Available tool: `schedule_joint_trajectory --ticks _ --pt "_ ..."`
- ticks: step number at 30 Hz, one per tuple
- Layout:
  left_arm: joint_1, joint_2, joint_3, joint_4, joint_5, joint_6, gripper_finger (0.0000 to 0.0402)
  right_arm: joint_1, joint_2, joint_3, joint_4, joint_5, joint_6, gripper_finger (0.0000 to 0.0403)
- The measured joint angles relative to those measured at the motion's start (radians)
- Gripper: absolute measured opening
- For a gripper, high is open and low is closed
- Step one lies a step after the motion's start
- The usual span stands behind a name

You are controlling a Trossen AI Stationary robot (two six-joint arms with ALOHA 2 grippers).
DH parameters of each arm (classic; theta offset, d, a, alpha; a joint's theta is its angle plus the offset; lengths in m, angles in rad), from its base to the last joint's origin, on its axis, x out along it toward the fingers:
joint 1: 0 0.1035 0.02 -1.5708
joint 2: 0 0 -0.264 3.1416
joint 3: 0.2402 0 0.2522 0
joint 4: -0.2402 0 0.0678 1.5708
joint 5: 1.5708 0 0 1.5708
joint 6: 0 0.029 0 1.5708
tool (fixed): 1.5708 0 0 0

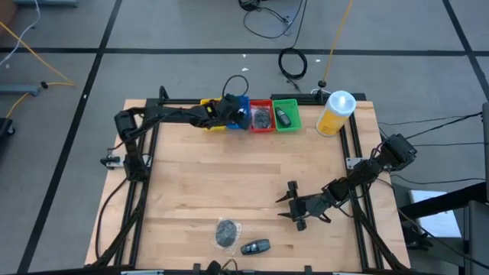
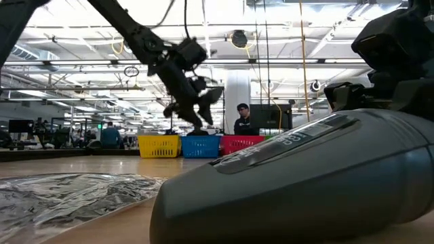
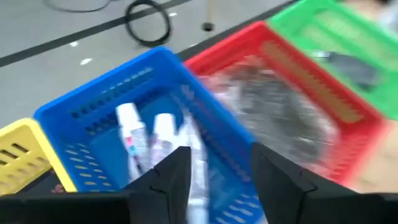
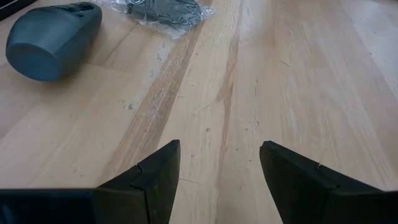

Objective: Pick & Place Travel size toiletries
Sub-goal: Put the gray deodorant into the green basket

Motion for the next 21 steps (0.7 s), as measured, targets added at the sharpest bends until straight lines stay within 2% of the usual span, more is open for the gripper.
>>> schedule_joint_trajectory --ticks 2,5,8,12,15,21 --pt "-0.029 -0.044 0.000 -0.046 0.014 0.017 0.0173 0.000 0.000 0.000 0.000 0.000 0.013 0.0212" --pt "-0.112 -0.118 0.000 -0.095 -0.032 0.058 0.0182 0.000 0.000 0.000 0.001 0.000 0.018 0.0212" --pt "-0.224 -0.189 0.000 -0.124 -0.097 0.091 0.0184 0.008 0.000 0.000 0.017 0.000 0.017 0.0212" --pt "-0.400 -0.254 0.000 -0.156 -0.115 0.122 0.0184 0.030 0.000 0.000 0.024 -0.001 -0.015 0.0212" --pt "-0.554 -0.265 0.000 -0.166 -0.127 0.147 0.0184 0.058 0.000 0.000 0.057 0.000 -0.036 0.0212" --pt "-0.871 -0.223 0.000 -0.179 -0.257 0.175 0.0184 0.118 0.000 0.000 0.105 -0.019 -0.059 0.0212"
